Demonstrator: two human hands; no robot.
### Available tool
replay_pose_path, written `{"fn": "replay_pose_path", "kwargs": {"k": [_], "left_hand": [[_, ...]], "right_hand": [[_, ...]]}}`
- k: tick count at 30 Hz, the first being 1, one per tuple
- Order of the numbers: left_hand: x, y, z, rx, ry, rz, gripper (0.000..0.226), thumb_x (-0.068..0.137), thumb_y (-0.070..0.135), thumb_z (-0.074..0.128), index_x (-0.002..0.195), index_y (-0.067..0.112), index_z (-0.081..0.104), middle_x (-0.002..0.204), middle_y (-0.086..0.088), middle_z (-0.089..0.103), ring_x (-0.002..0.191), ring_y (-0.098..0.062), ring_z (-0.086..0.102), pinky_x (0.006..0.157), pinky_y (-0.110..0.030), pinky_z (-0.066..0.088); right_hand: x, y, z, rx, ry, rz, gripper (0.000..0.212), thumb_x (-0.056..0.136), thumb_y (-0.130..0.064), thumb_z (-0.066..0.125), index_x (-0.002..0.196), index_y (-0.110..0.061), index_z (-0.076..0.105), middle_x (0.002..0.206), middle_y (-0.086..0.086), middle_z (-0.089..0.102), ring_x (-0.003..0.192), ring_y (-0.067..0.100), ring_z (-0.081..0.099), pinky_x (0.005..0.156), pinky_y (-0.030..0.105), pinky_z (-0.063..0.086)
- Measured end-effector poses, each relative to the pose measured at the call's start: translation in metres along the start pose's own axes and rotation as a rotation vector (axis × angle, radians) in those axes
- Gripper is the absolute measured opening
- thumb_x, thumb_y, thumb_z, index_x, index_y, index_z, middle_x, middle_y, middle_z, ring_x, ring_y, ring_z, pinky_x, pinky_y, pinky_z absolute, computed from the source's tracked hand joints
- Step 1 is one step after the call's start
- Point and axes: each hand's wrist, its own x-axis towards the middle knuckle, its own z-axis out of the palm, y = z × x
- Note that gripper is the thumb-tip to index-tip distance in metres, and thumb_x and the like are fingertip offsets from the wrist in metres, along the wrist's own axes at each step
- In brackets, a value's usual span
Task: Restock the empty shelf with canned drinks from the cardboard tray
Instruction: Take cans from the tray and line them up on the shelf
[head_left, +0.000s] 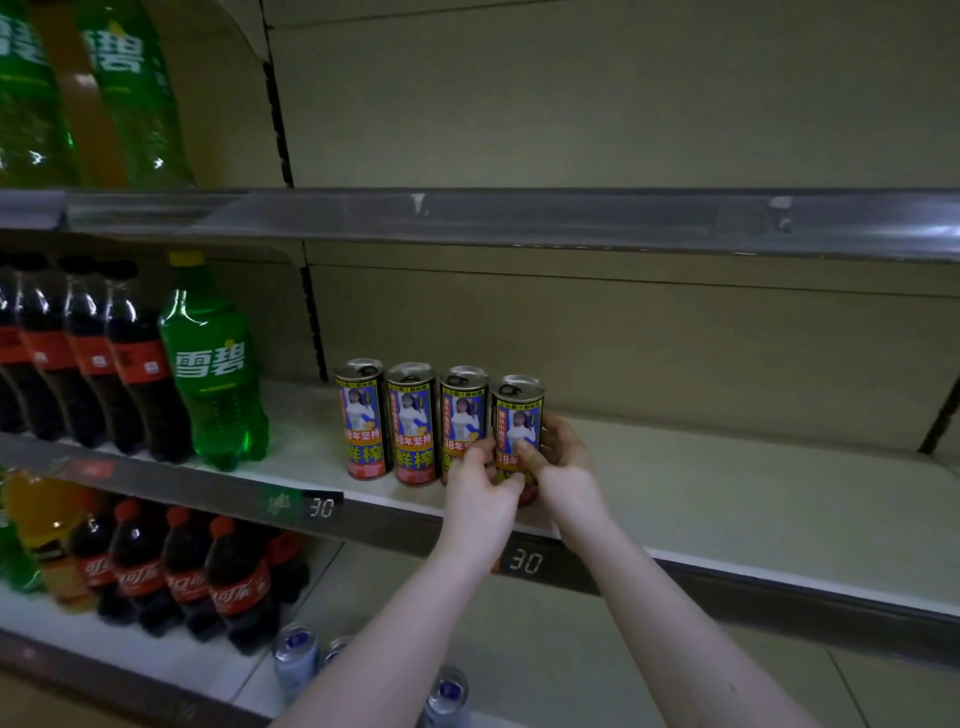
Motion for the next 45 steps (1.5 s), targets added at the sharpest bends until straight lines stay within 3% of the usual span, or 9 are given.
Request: {"fn": "replay_pose_path", "kwargs": {"k": [6, 13, 16, 20, 24, 29, 35, 40, 45], "left_hand": [[0.003, -0.001, 0.002, 0.002, -0.019, -0.004, 0.056, 0.077, 0.008, 0.061, 0.131, 0.005, 0.045, 0.126, -0.01, 0.051, 0.106, -0.018, 0.051, 0.104, -0.037, 0.041], [-0.001, -0.002, 0.003, 0.047, -0.006, -0.003, 0.076, 0.058, 0.024, 0.055, 0.132, 0.009, 0.044, 0.131, -0.012, 0.049, 0.122, -0.027, 0.048, 0.106, -0.043, 0.038], [-0.002, -0.003, 0.004, 0.047, -0.008, -0.014, 0.077, 0.057, 0.025, 0.055, 0.132, 0.012, 0.042, 0.133, -0.01, 0.047, 0.124, -0.028, 0.045, 0.107, -0.045, 0.037], [-0.007, 0.0, 0.004, 0.04, -0.022, 0.003, 0.064, 0.068, 0.015, 0.062, 0.13, 0.01, 0.044, 0.122, -0.005, 0.05, 0.121, -0.026, 0.048, 0.106, -0.042, 0.039], [-0.013, 0.002, 0.008, -0.005, -0.008, 0.031, 0.049, 0.083, -0.006, 0.055, 0.129, 0.008, 0.045, 0.118, -0.002, 0.05, 0.116, -0.022, 0.051, 0.103, -0.035, 0.041], [-0.031, 0.019, 0.019, -0.083, 0.017, 0.128, 0.037, 0.089, 0.004, 0.056, 0.124, 0.012, 0.047, 0.116, -0.001, 0.053, 0.107, -0.016, 0.053, 0.104, -0.04, 0.041], [-0.072, 0.043, 0.055, -0.102, -0.075, 0.307, 0.035, 0.092, 0.008, 0.052, 0.127, 0.004, 0.049, 0.126, -0.004, 0.053, 0.097, 0.011, 0.051, 0.083, 0.001, 0.037], [-0.131, 0.045, 0.117, -0.102, -0.222, 0.402, 0.032, 0.094, 0.008, 0.048, 0.126, 0.004, 0.049, 0.116, 0.003, 0.054, 0.087, 0.025, 0.052, 0.078, 0.003, 0.036], [-0.219, 0.025, 0.202, -0.04, -0.452, 0.402, 0.034, 0.094, 0.017, 0.049, 0.128, 0.018, 0.049, 0.127, 0.007, 0.053, 0.106, 0.009, 0.052, 0.086, -0.001, 0.039]], "right_hand": [[0.004, 0.002, 0.002, -0.02, 0.018, 0.02, 0.027, 0.088, 0.002, 0.056, 0.111, -0.013, 0.052, 0.101, 0.01, 0.064, 0.094, 0.023, 0.062, 0.089, 0.038, 0.05], [0.003, 0.001, 0.001, -0.014, 0.014, 0.037, 0.036, 0.09, 0.002, 0.054, 0.125, -0.001, 0.049, 0.112, 0.016, 0.063, 0.098, 0.021, 0.06, 0.077, 0.018, 0.051], [0.001, -0.003, 0.0, 0.017, -0.004, 0.037, 0.036, 0.09, 0.001, 0.054, 0.126, -0.004, 0.049, 0.109, 0.009, 0.062, 0.098, 0.02, 0.06, 0.081, 0.022, 0.051], [-0.003, -0.007, 0.0, 0.011, -0.015, 0.045, 0.033, 0.089, -0.004, 0.059, 0.118, -0.017, 0.052, 0.118, 0.014, 0.062, 0.102, 0.021, 0.06, 0.095, 0.038, 0.048], [-0.012, -0.015, -0.008, 0.004, 0.042, 0.084, 0.057, 0.09, -0.009, 0.059, 0.141, -0.01, 0.035, 0.138, 0.011, 0.045, 0.129, 0.021, 0.043, 0.101, 0.027, 0.038], [-0.032, -0.029, -0.03, 0.008, 0.054, 0.0, 0.05, 0.093, -0.006, 0.052, 0.14, -0.008, 0.036, 0.14, 0.013, 0.045, 0.126, 0.017, 0.044, 0.098, 0.021, 0.034], [-0.085, -0.059, -0.083, 0.145, 0.137, -0.111, 0.04, 0.095, -0.001, 0.046, 0.134, -0.001, 0.041, 0.136, 0.017, 0.049, 0.118, 0.011, 0.046, 0.087, 0.005, 0.042], [-0.154, -0.066, -0.164, 0.117, 0.266, -0.183, 0.034, 0.096, -0.004, 0.045, 0.13, -0.005, 0.047, 0.131, 0.012, 0.054, 0.119, 0.012, 0.052, 0.093, 0.006, 0.041], [-0.24, -0.05, -0.269, 0.07, 0.455, -0.196, 0.024, 0.096, -0.008, 0.046, 0.119, -0.009, 0.052, 0.119, 0.008, 0.06, 0.116, 0.015, 0.056, 0.101, 0.024, 0.044]]}}
